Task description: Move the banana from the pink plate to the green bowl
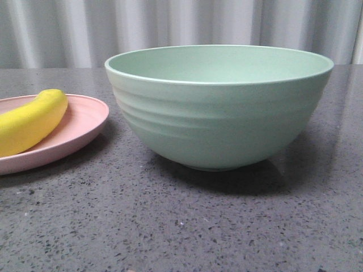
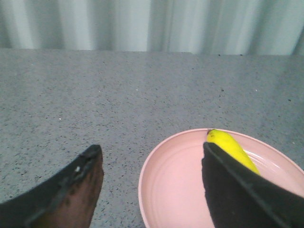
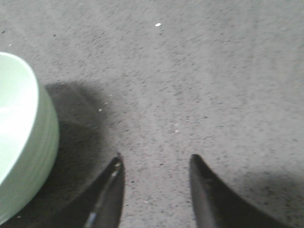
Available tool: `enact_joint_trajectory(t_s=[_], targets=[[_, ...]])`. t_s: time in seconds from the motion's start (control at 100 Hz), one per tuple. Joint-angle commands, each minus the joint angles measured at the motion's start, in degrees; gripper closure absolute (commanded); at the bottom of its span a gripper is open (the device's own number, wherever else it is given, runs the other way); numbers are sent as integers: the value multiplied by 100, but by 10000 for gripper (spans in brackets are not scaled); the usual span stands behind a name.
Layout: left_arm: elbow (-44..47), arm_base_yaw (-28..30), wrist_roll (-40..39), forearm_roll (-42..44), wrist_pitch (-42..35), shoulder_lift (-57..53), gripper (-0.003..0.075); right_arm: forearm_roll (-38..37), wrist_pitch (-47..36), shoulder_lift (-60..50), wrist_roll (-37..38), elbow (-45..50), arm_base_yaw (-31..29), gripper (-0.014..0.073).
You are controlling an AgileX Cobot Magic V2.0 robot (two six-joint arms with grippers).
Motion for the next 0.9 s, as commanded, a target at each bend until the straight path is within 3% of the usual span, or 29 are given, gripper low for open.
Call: enact_joint_trajectory(t_s=[0.0, 0.34, 0.89], targets=[[-392, -305, 89, -77, -209, 362, 300, 237, -287, 177, -136, -231, 110, 221], [-765, -1797, 101, -77, -60, 1675, 300, 299, -499, 462, -209, -231, 980, 218], [-903, -1877, 196, -63, -241, 3164, 300, 775, -855, 465, -209, -231, 1927, 218]])
